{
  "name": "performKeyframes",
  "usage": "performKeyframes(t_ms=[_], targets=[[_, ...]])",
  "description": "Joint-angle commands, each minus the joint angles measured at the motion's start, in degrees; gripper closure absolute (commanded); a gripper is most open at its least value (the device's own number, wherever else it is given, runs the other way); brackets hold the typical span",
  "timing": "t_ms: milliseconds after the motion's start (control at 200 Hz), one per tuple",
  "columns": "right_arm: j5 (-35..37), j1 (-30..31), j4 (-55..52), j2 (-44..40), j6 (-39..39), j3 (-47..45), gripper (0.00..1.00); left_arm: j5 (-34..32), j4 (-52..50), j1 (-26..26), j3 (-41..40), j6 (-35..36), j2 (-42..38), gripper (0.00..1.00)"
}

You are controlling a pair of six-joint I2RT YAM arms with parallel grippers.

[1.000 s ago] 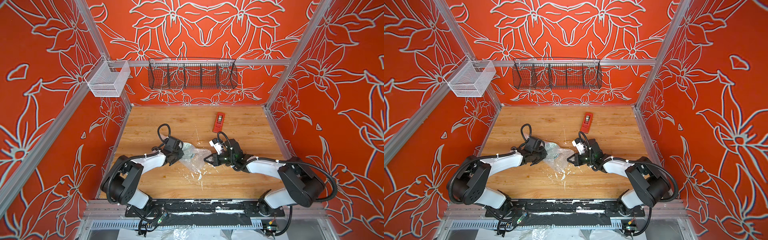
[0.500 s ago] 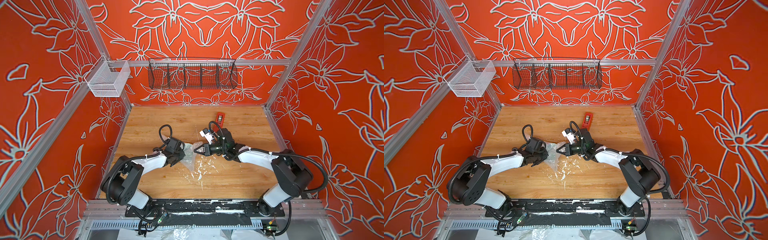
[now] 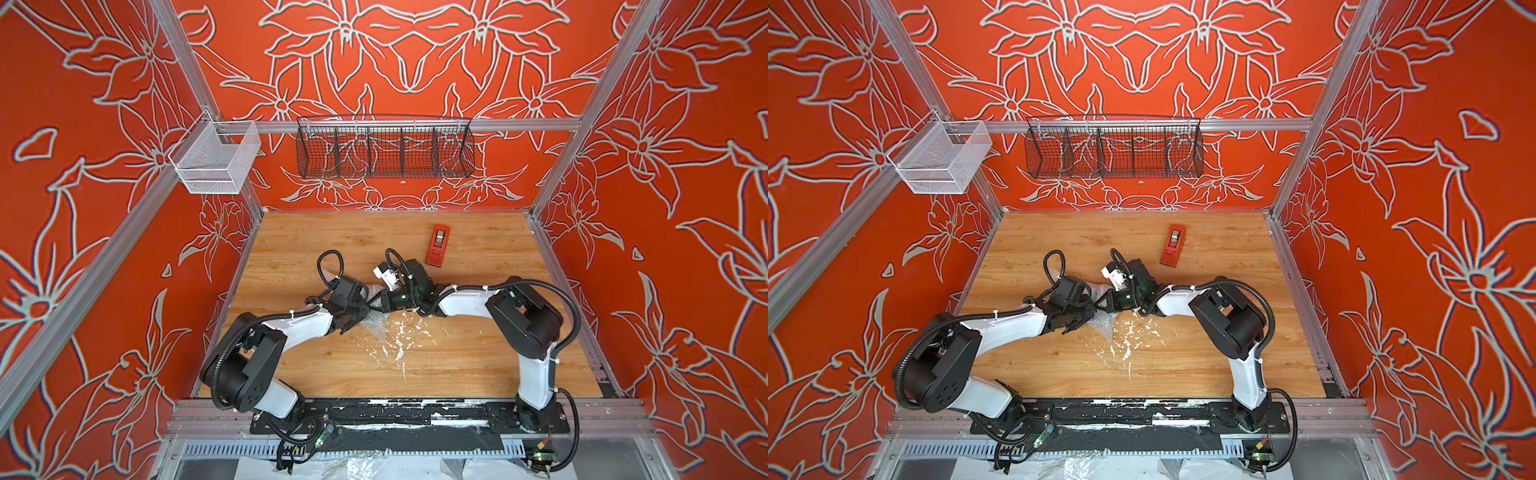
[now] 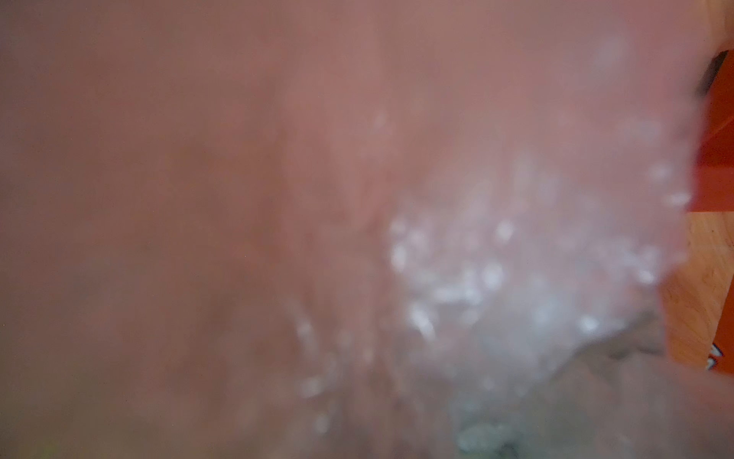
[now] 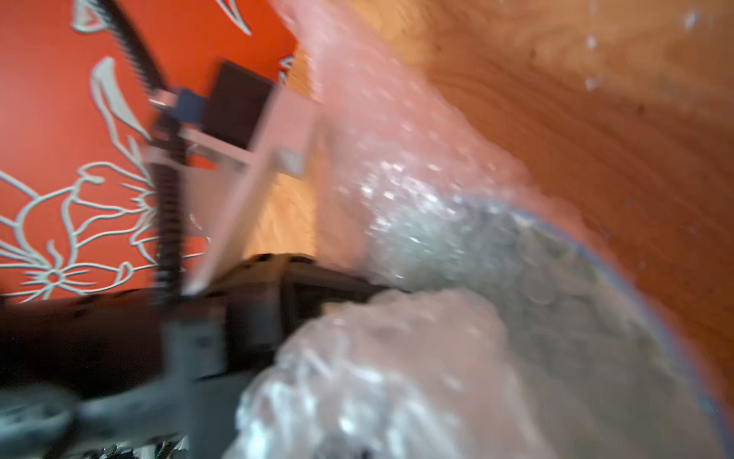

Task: Wrap bowls in bubble wrap
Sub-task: Wrap the bowl in bubble wrap.

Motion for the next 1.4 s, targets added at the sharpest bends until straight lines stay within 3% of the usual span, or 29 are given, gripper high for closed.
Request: performKeyframes(t_ms=[0,335,656,821,1096,1396], targets=[[5.1,0.9,-4.2,2.4,0.1,2.5,1.00,-1.1,-4.9,-0.5,-2.0,0.1,0.5,1.00],[16.4,3.2,-31.7,8.6,-6.6,15.1,1.00,-0.2,-5.0,-0.5,-1.5,1.1,-1.1,1.00],[21.7,4.6,-41.2,13.4,-7.1,21.1,1.00,-1.3,-8.3,-0.5,-2.3,1.6,-9.7,0.61],[23.5,5.2,-43.2,15.1,-7.1,23.3,1.00,-2.7,-10.0,-0.3,-3.5,2.2,-14.7,0.49],[25.1,6.7,-46.5,17.2,-5.9,27.0,1.00,3.8,-6.0,-0.2,-12.0,3.4,-24.3,0.26],[24.8,7.4,-47.3,18.8,-4.7,28.8,1.00,6.6,1.1,-0.2,-16.0,4.0,-28.4,0.19]])
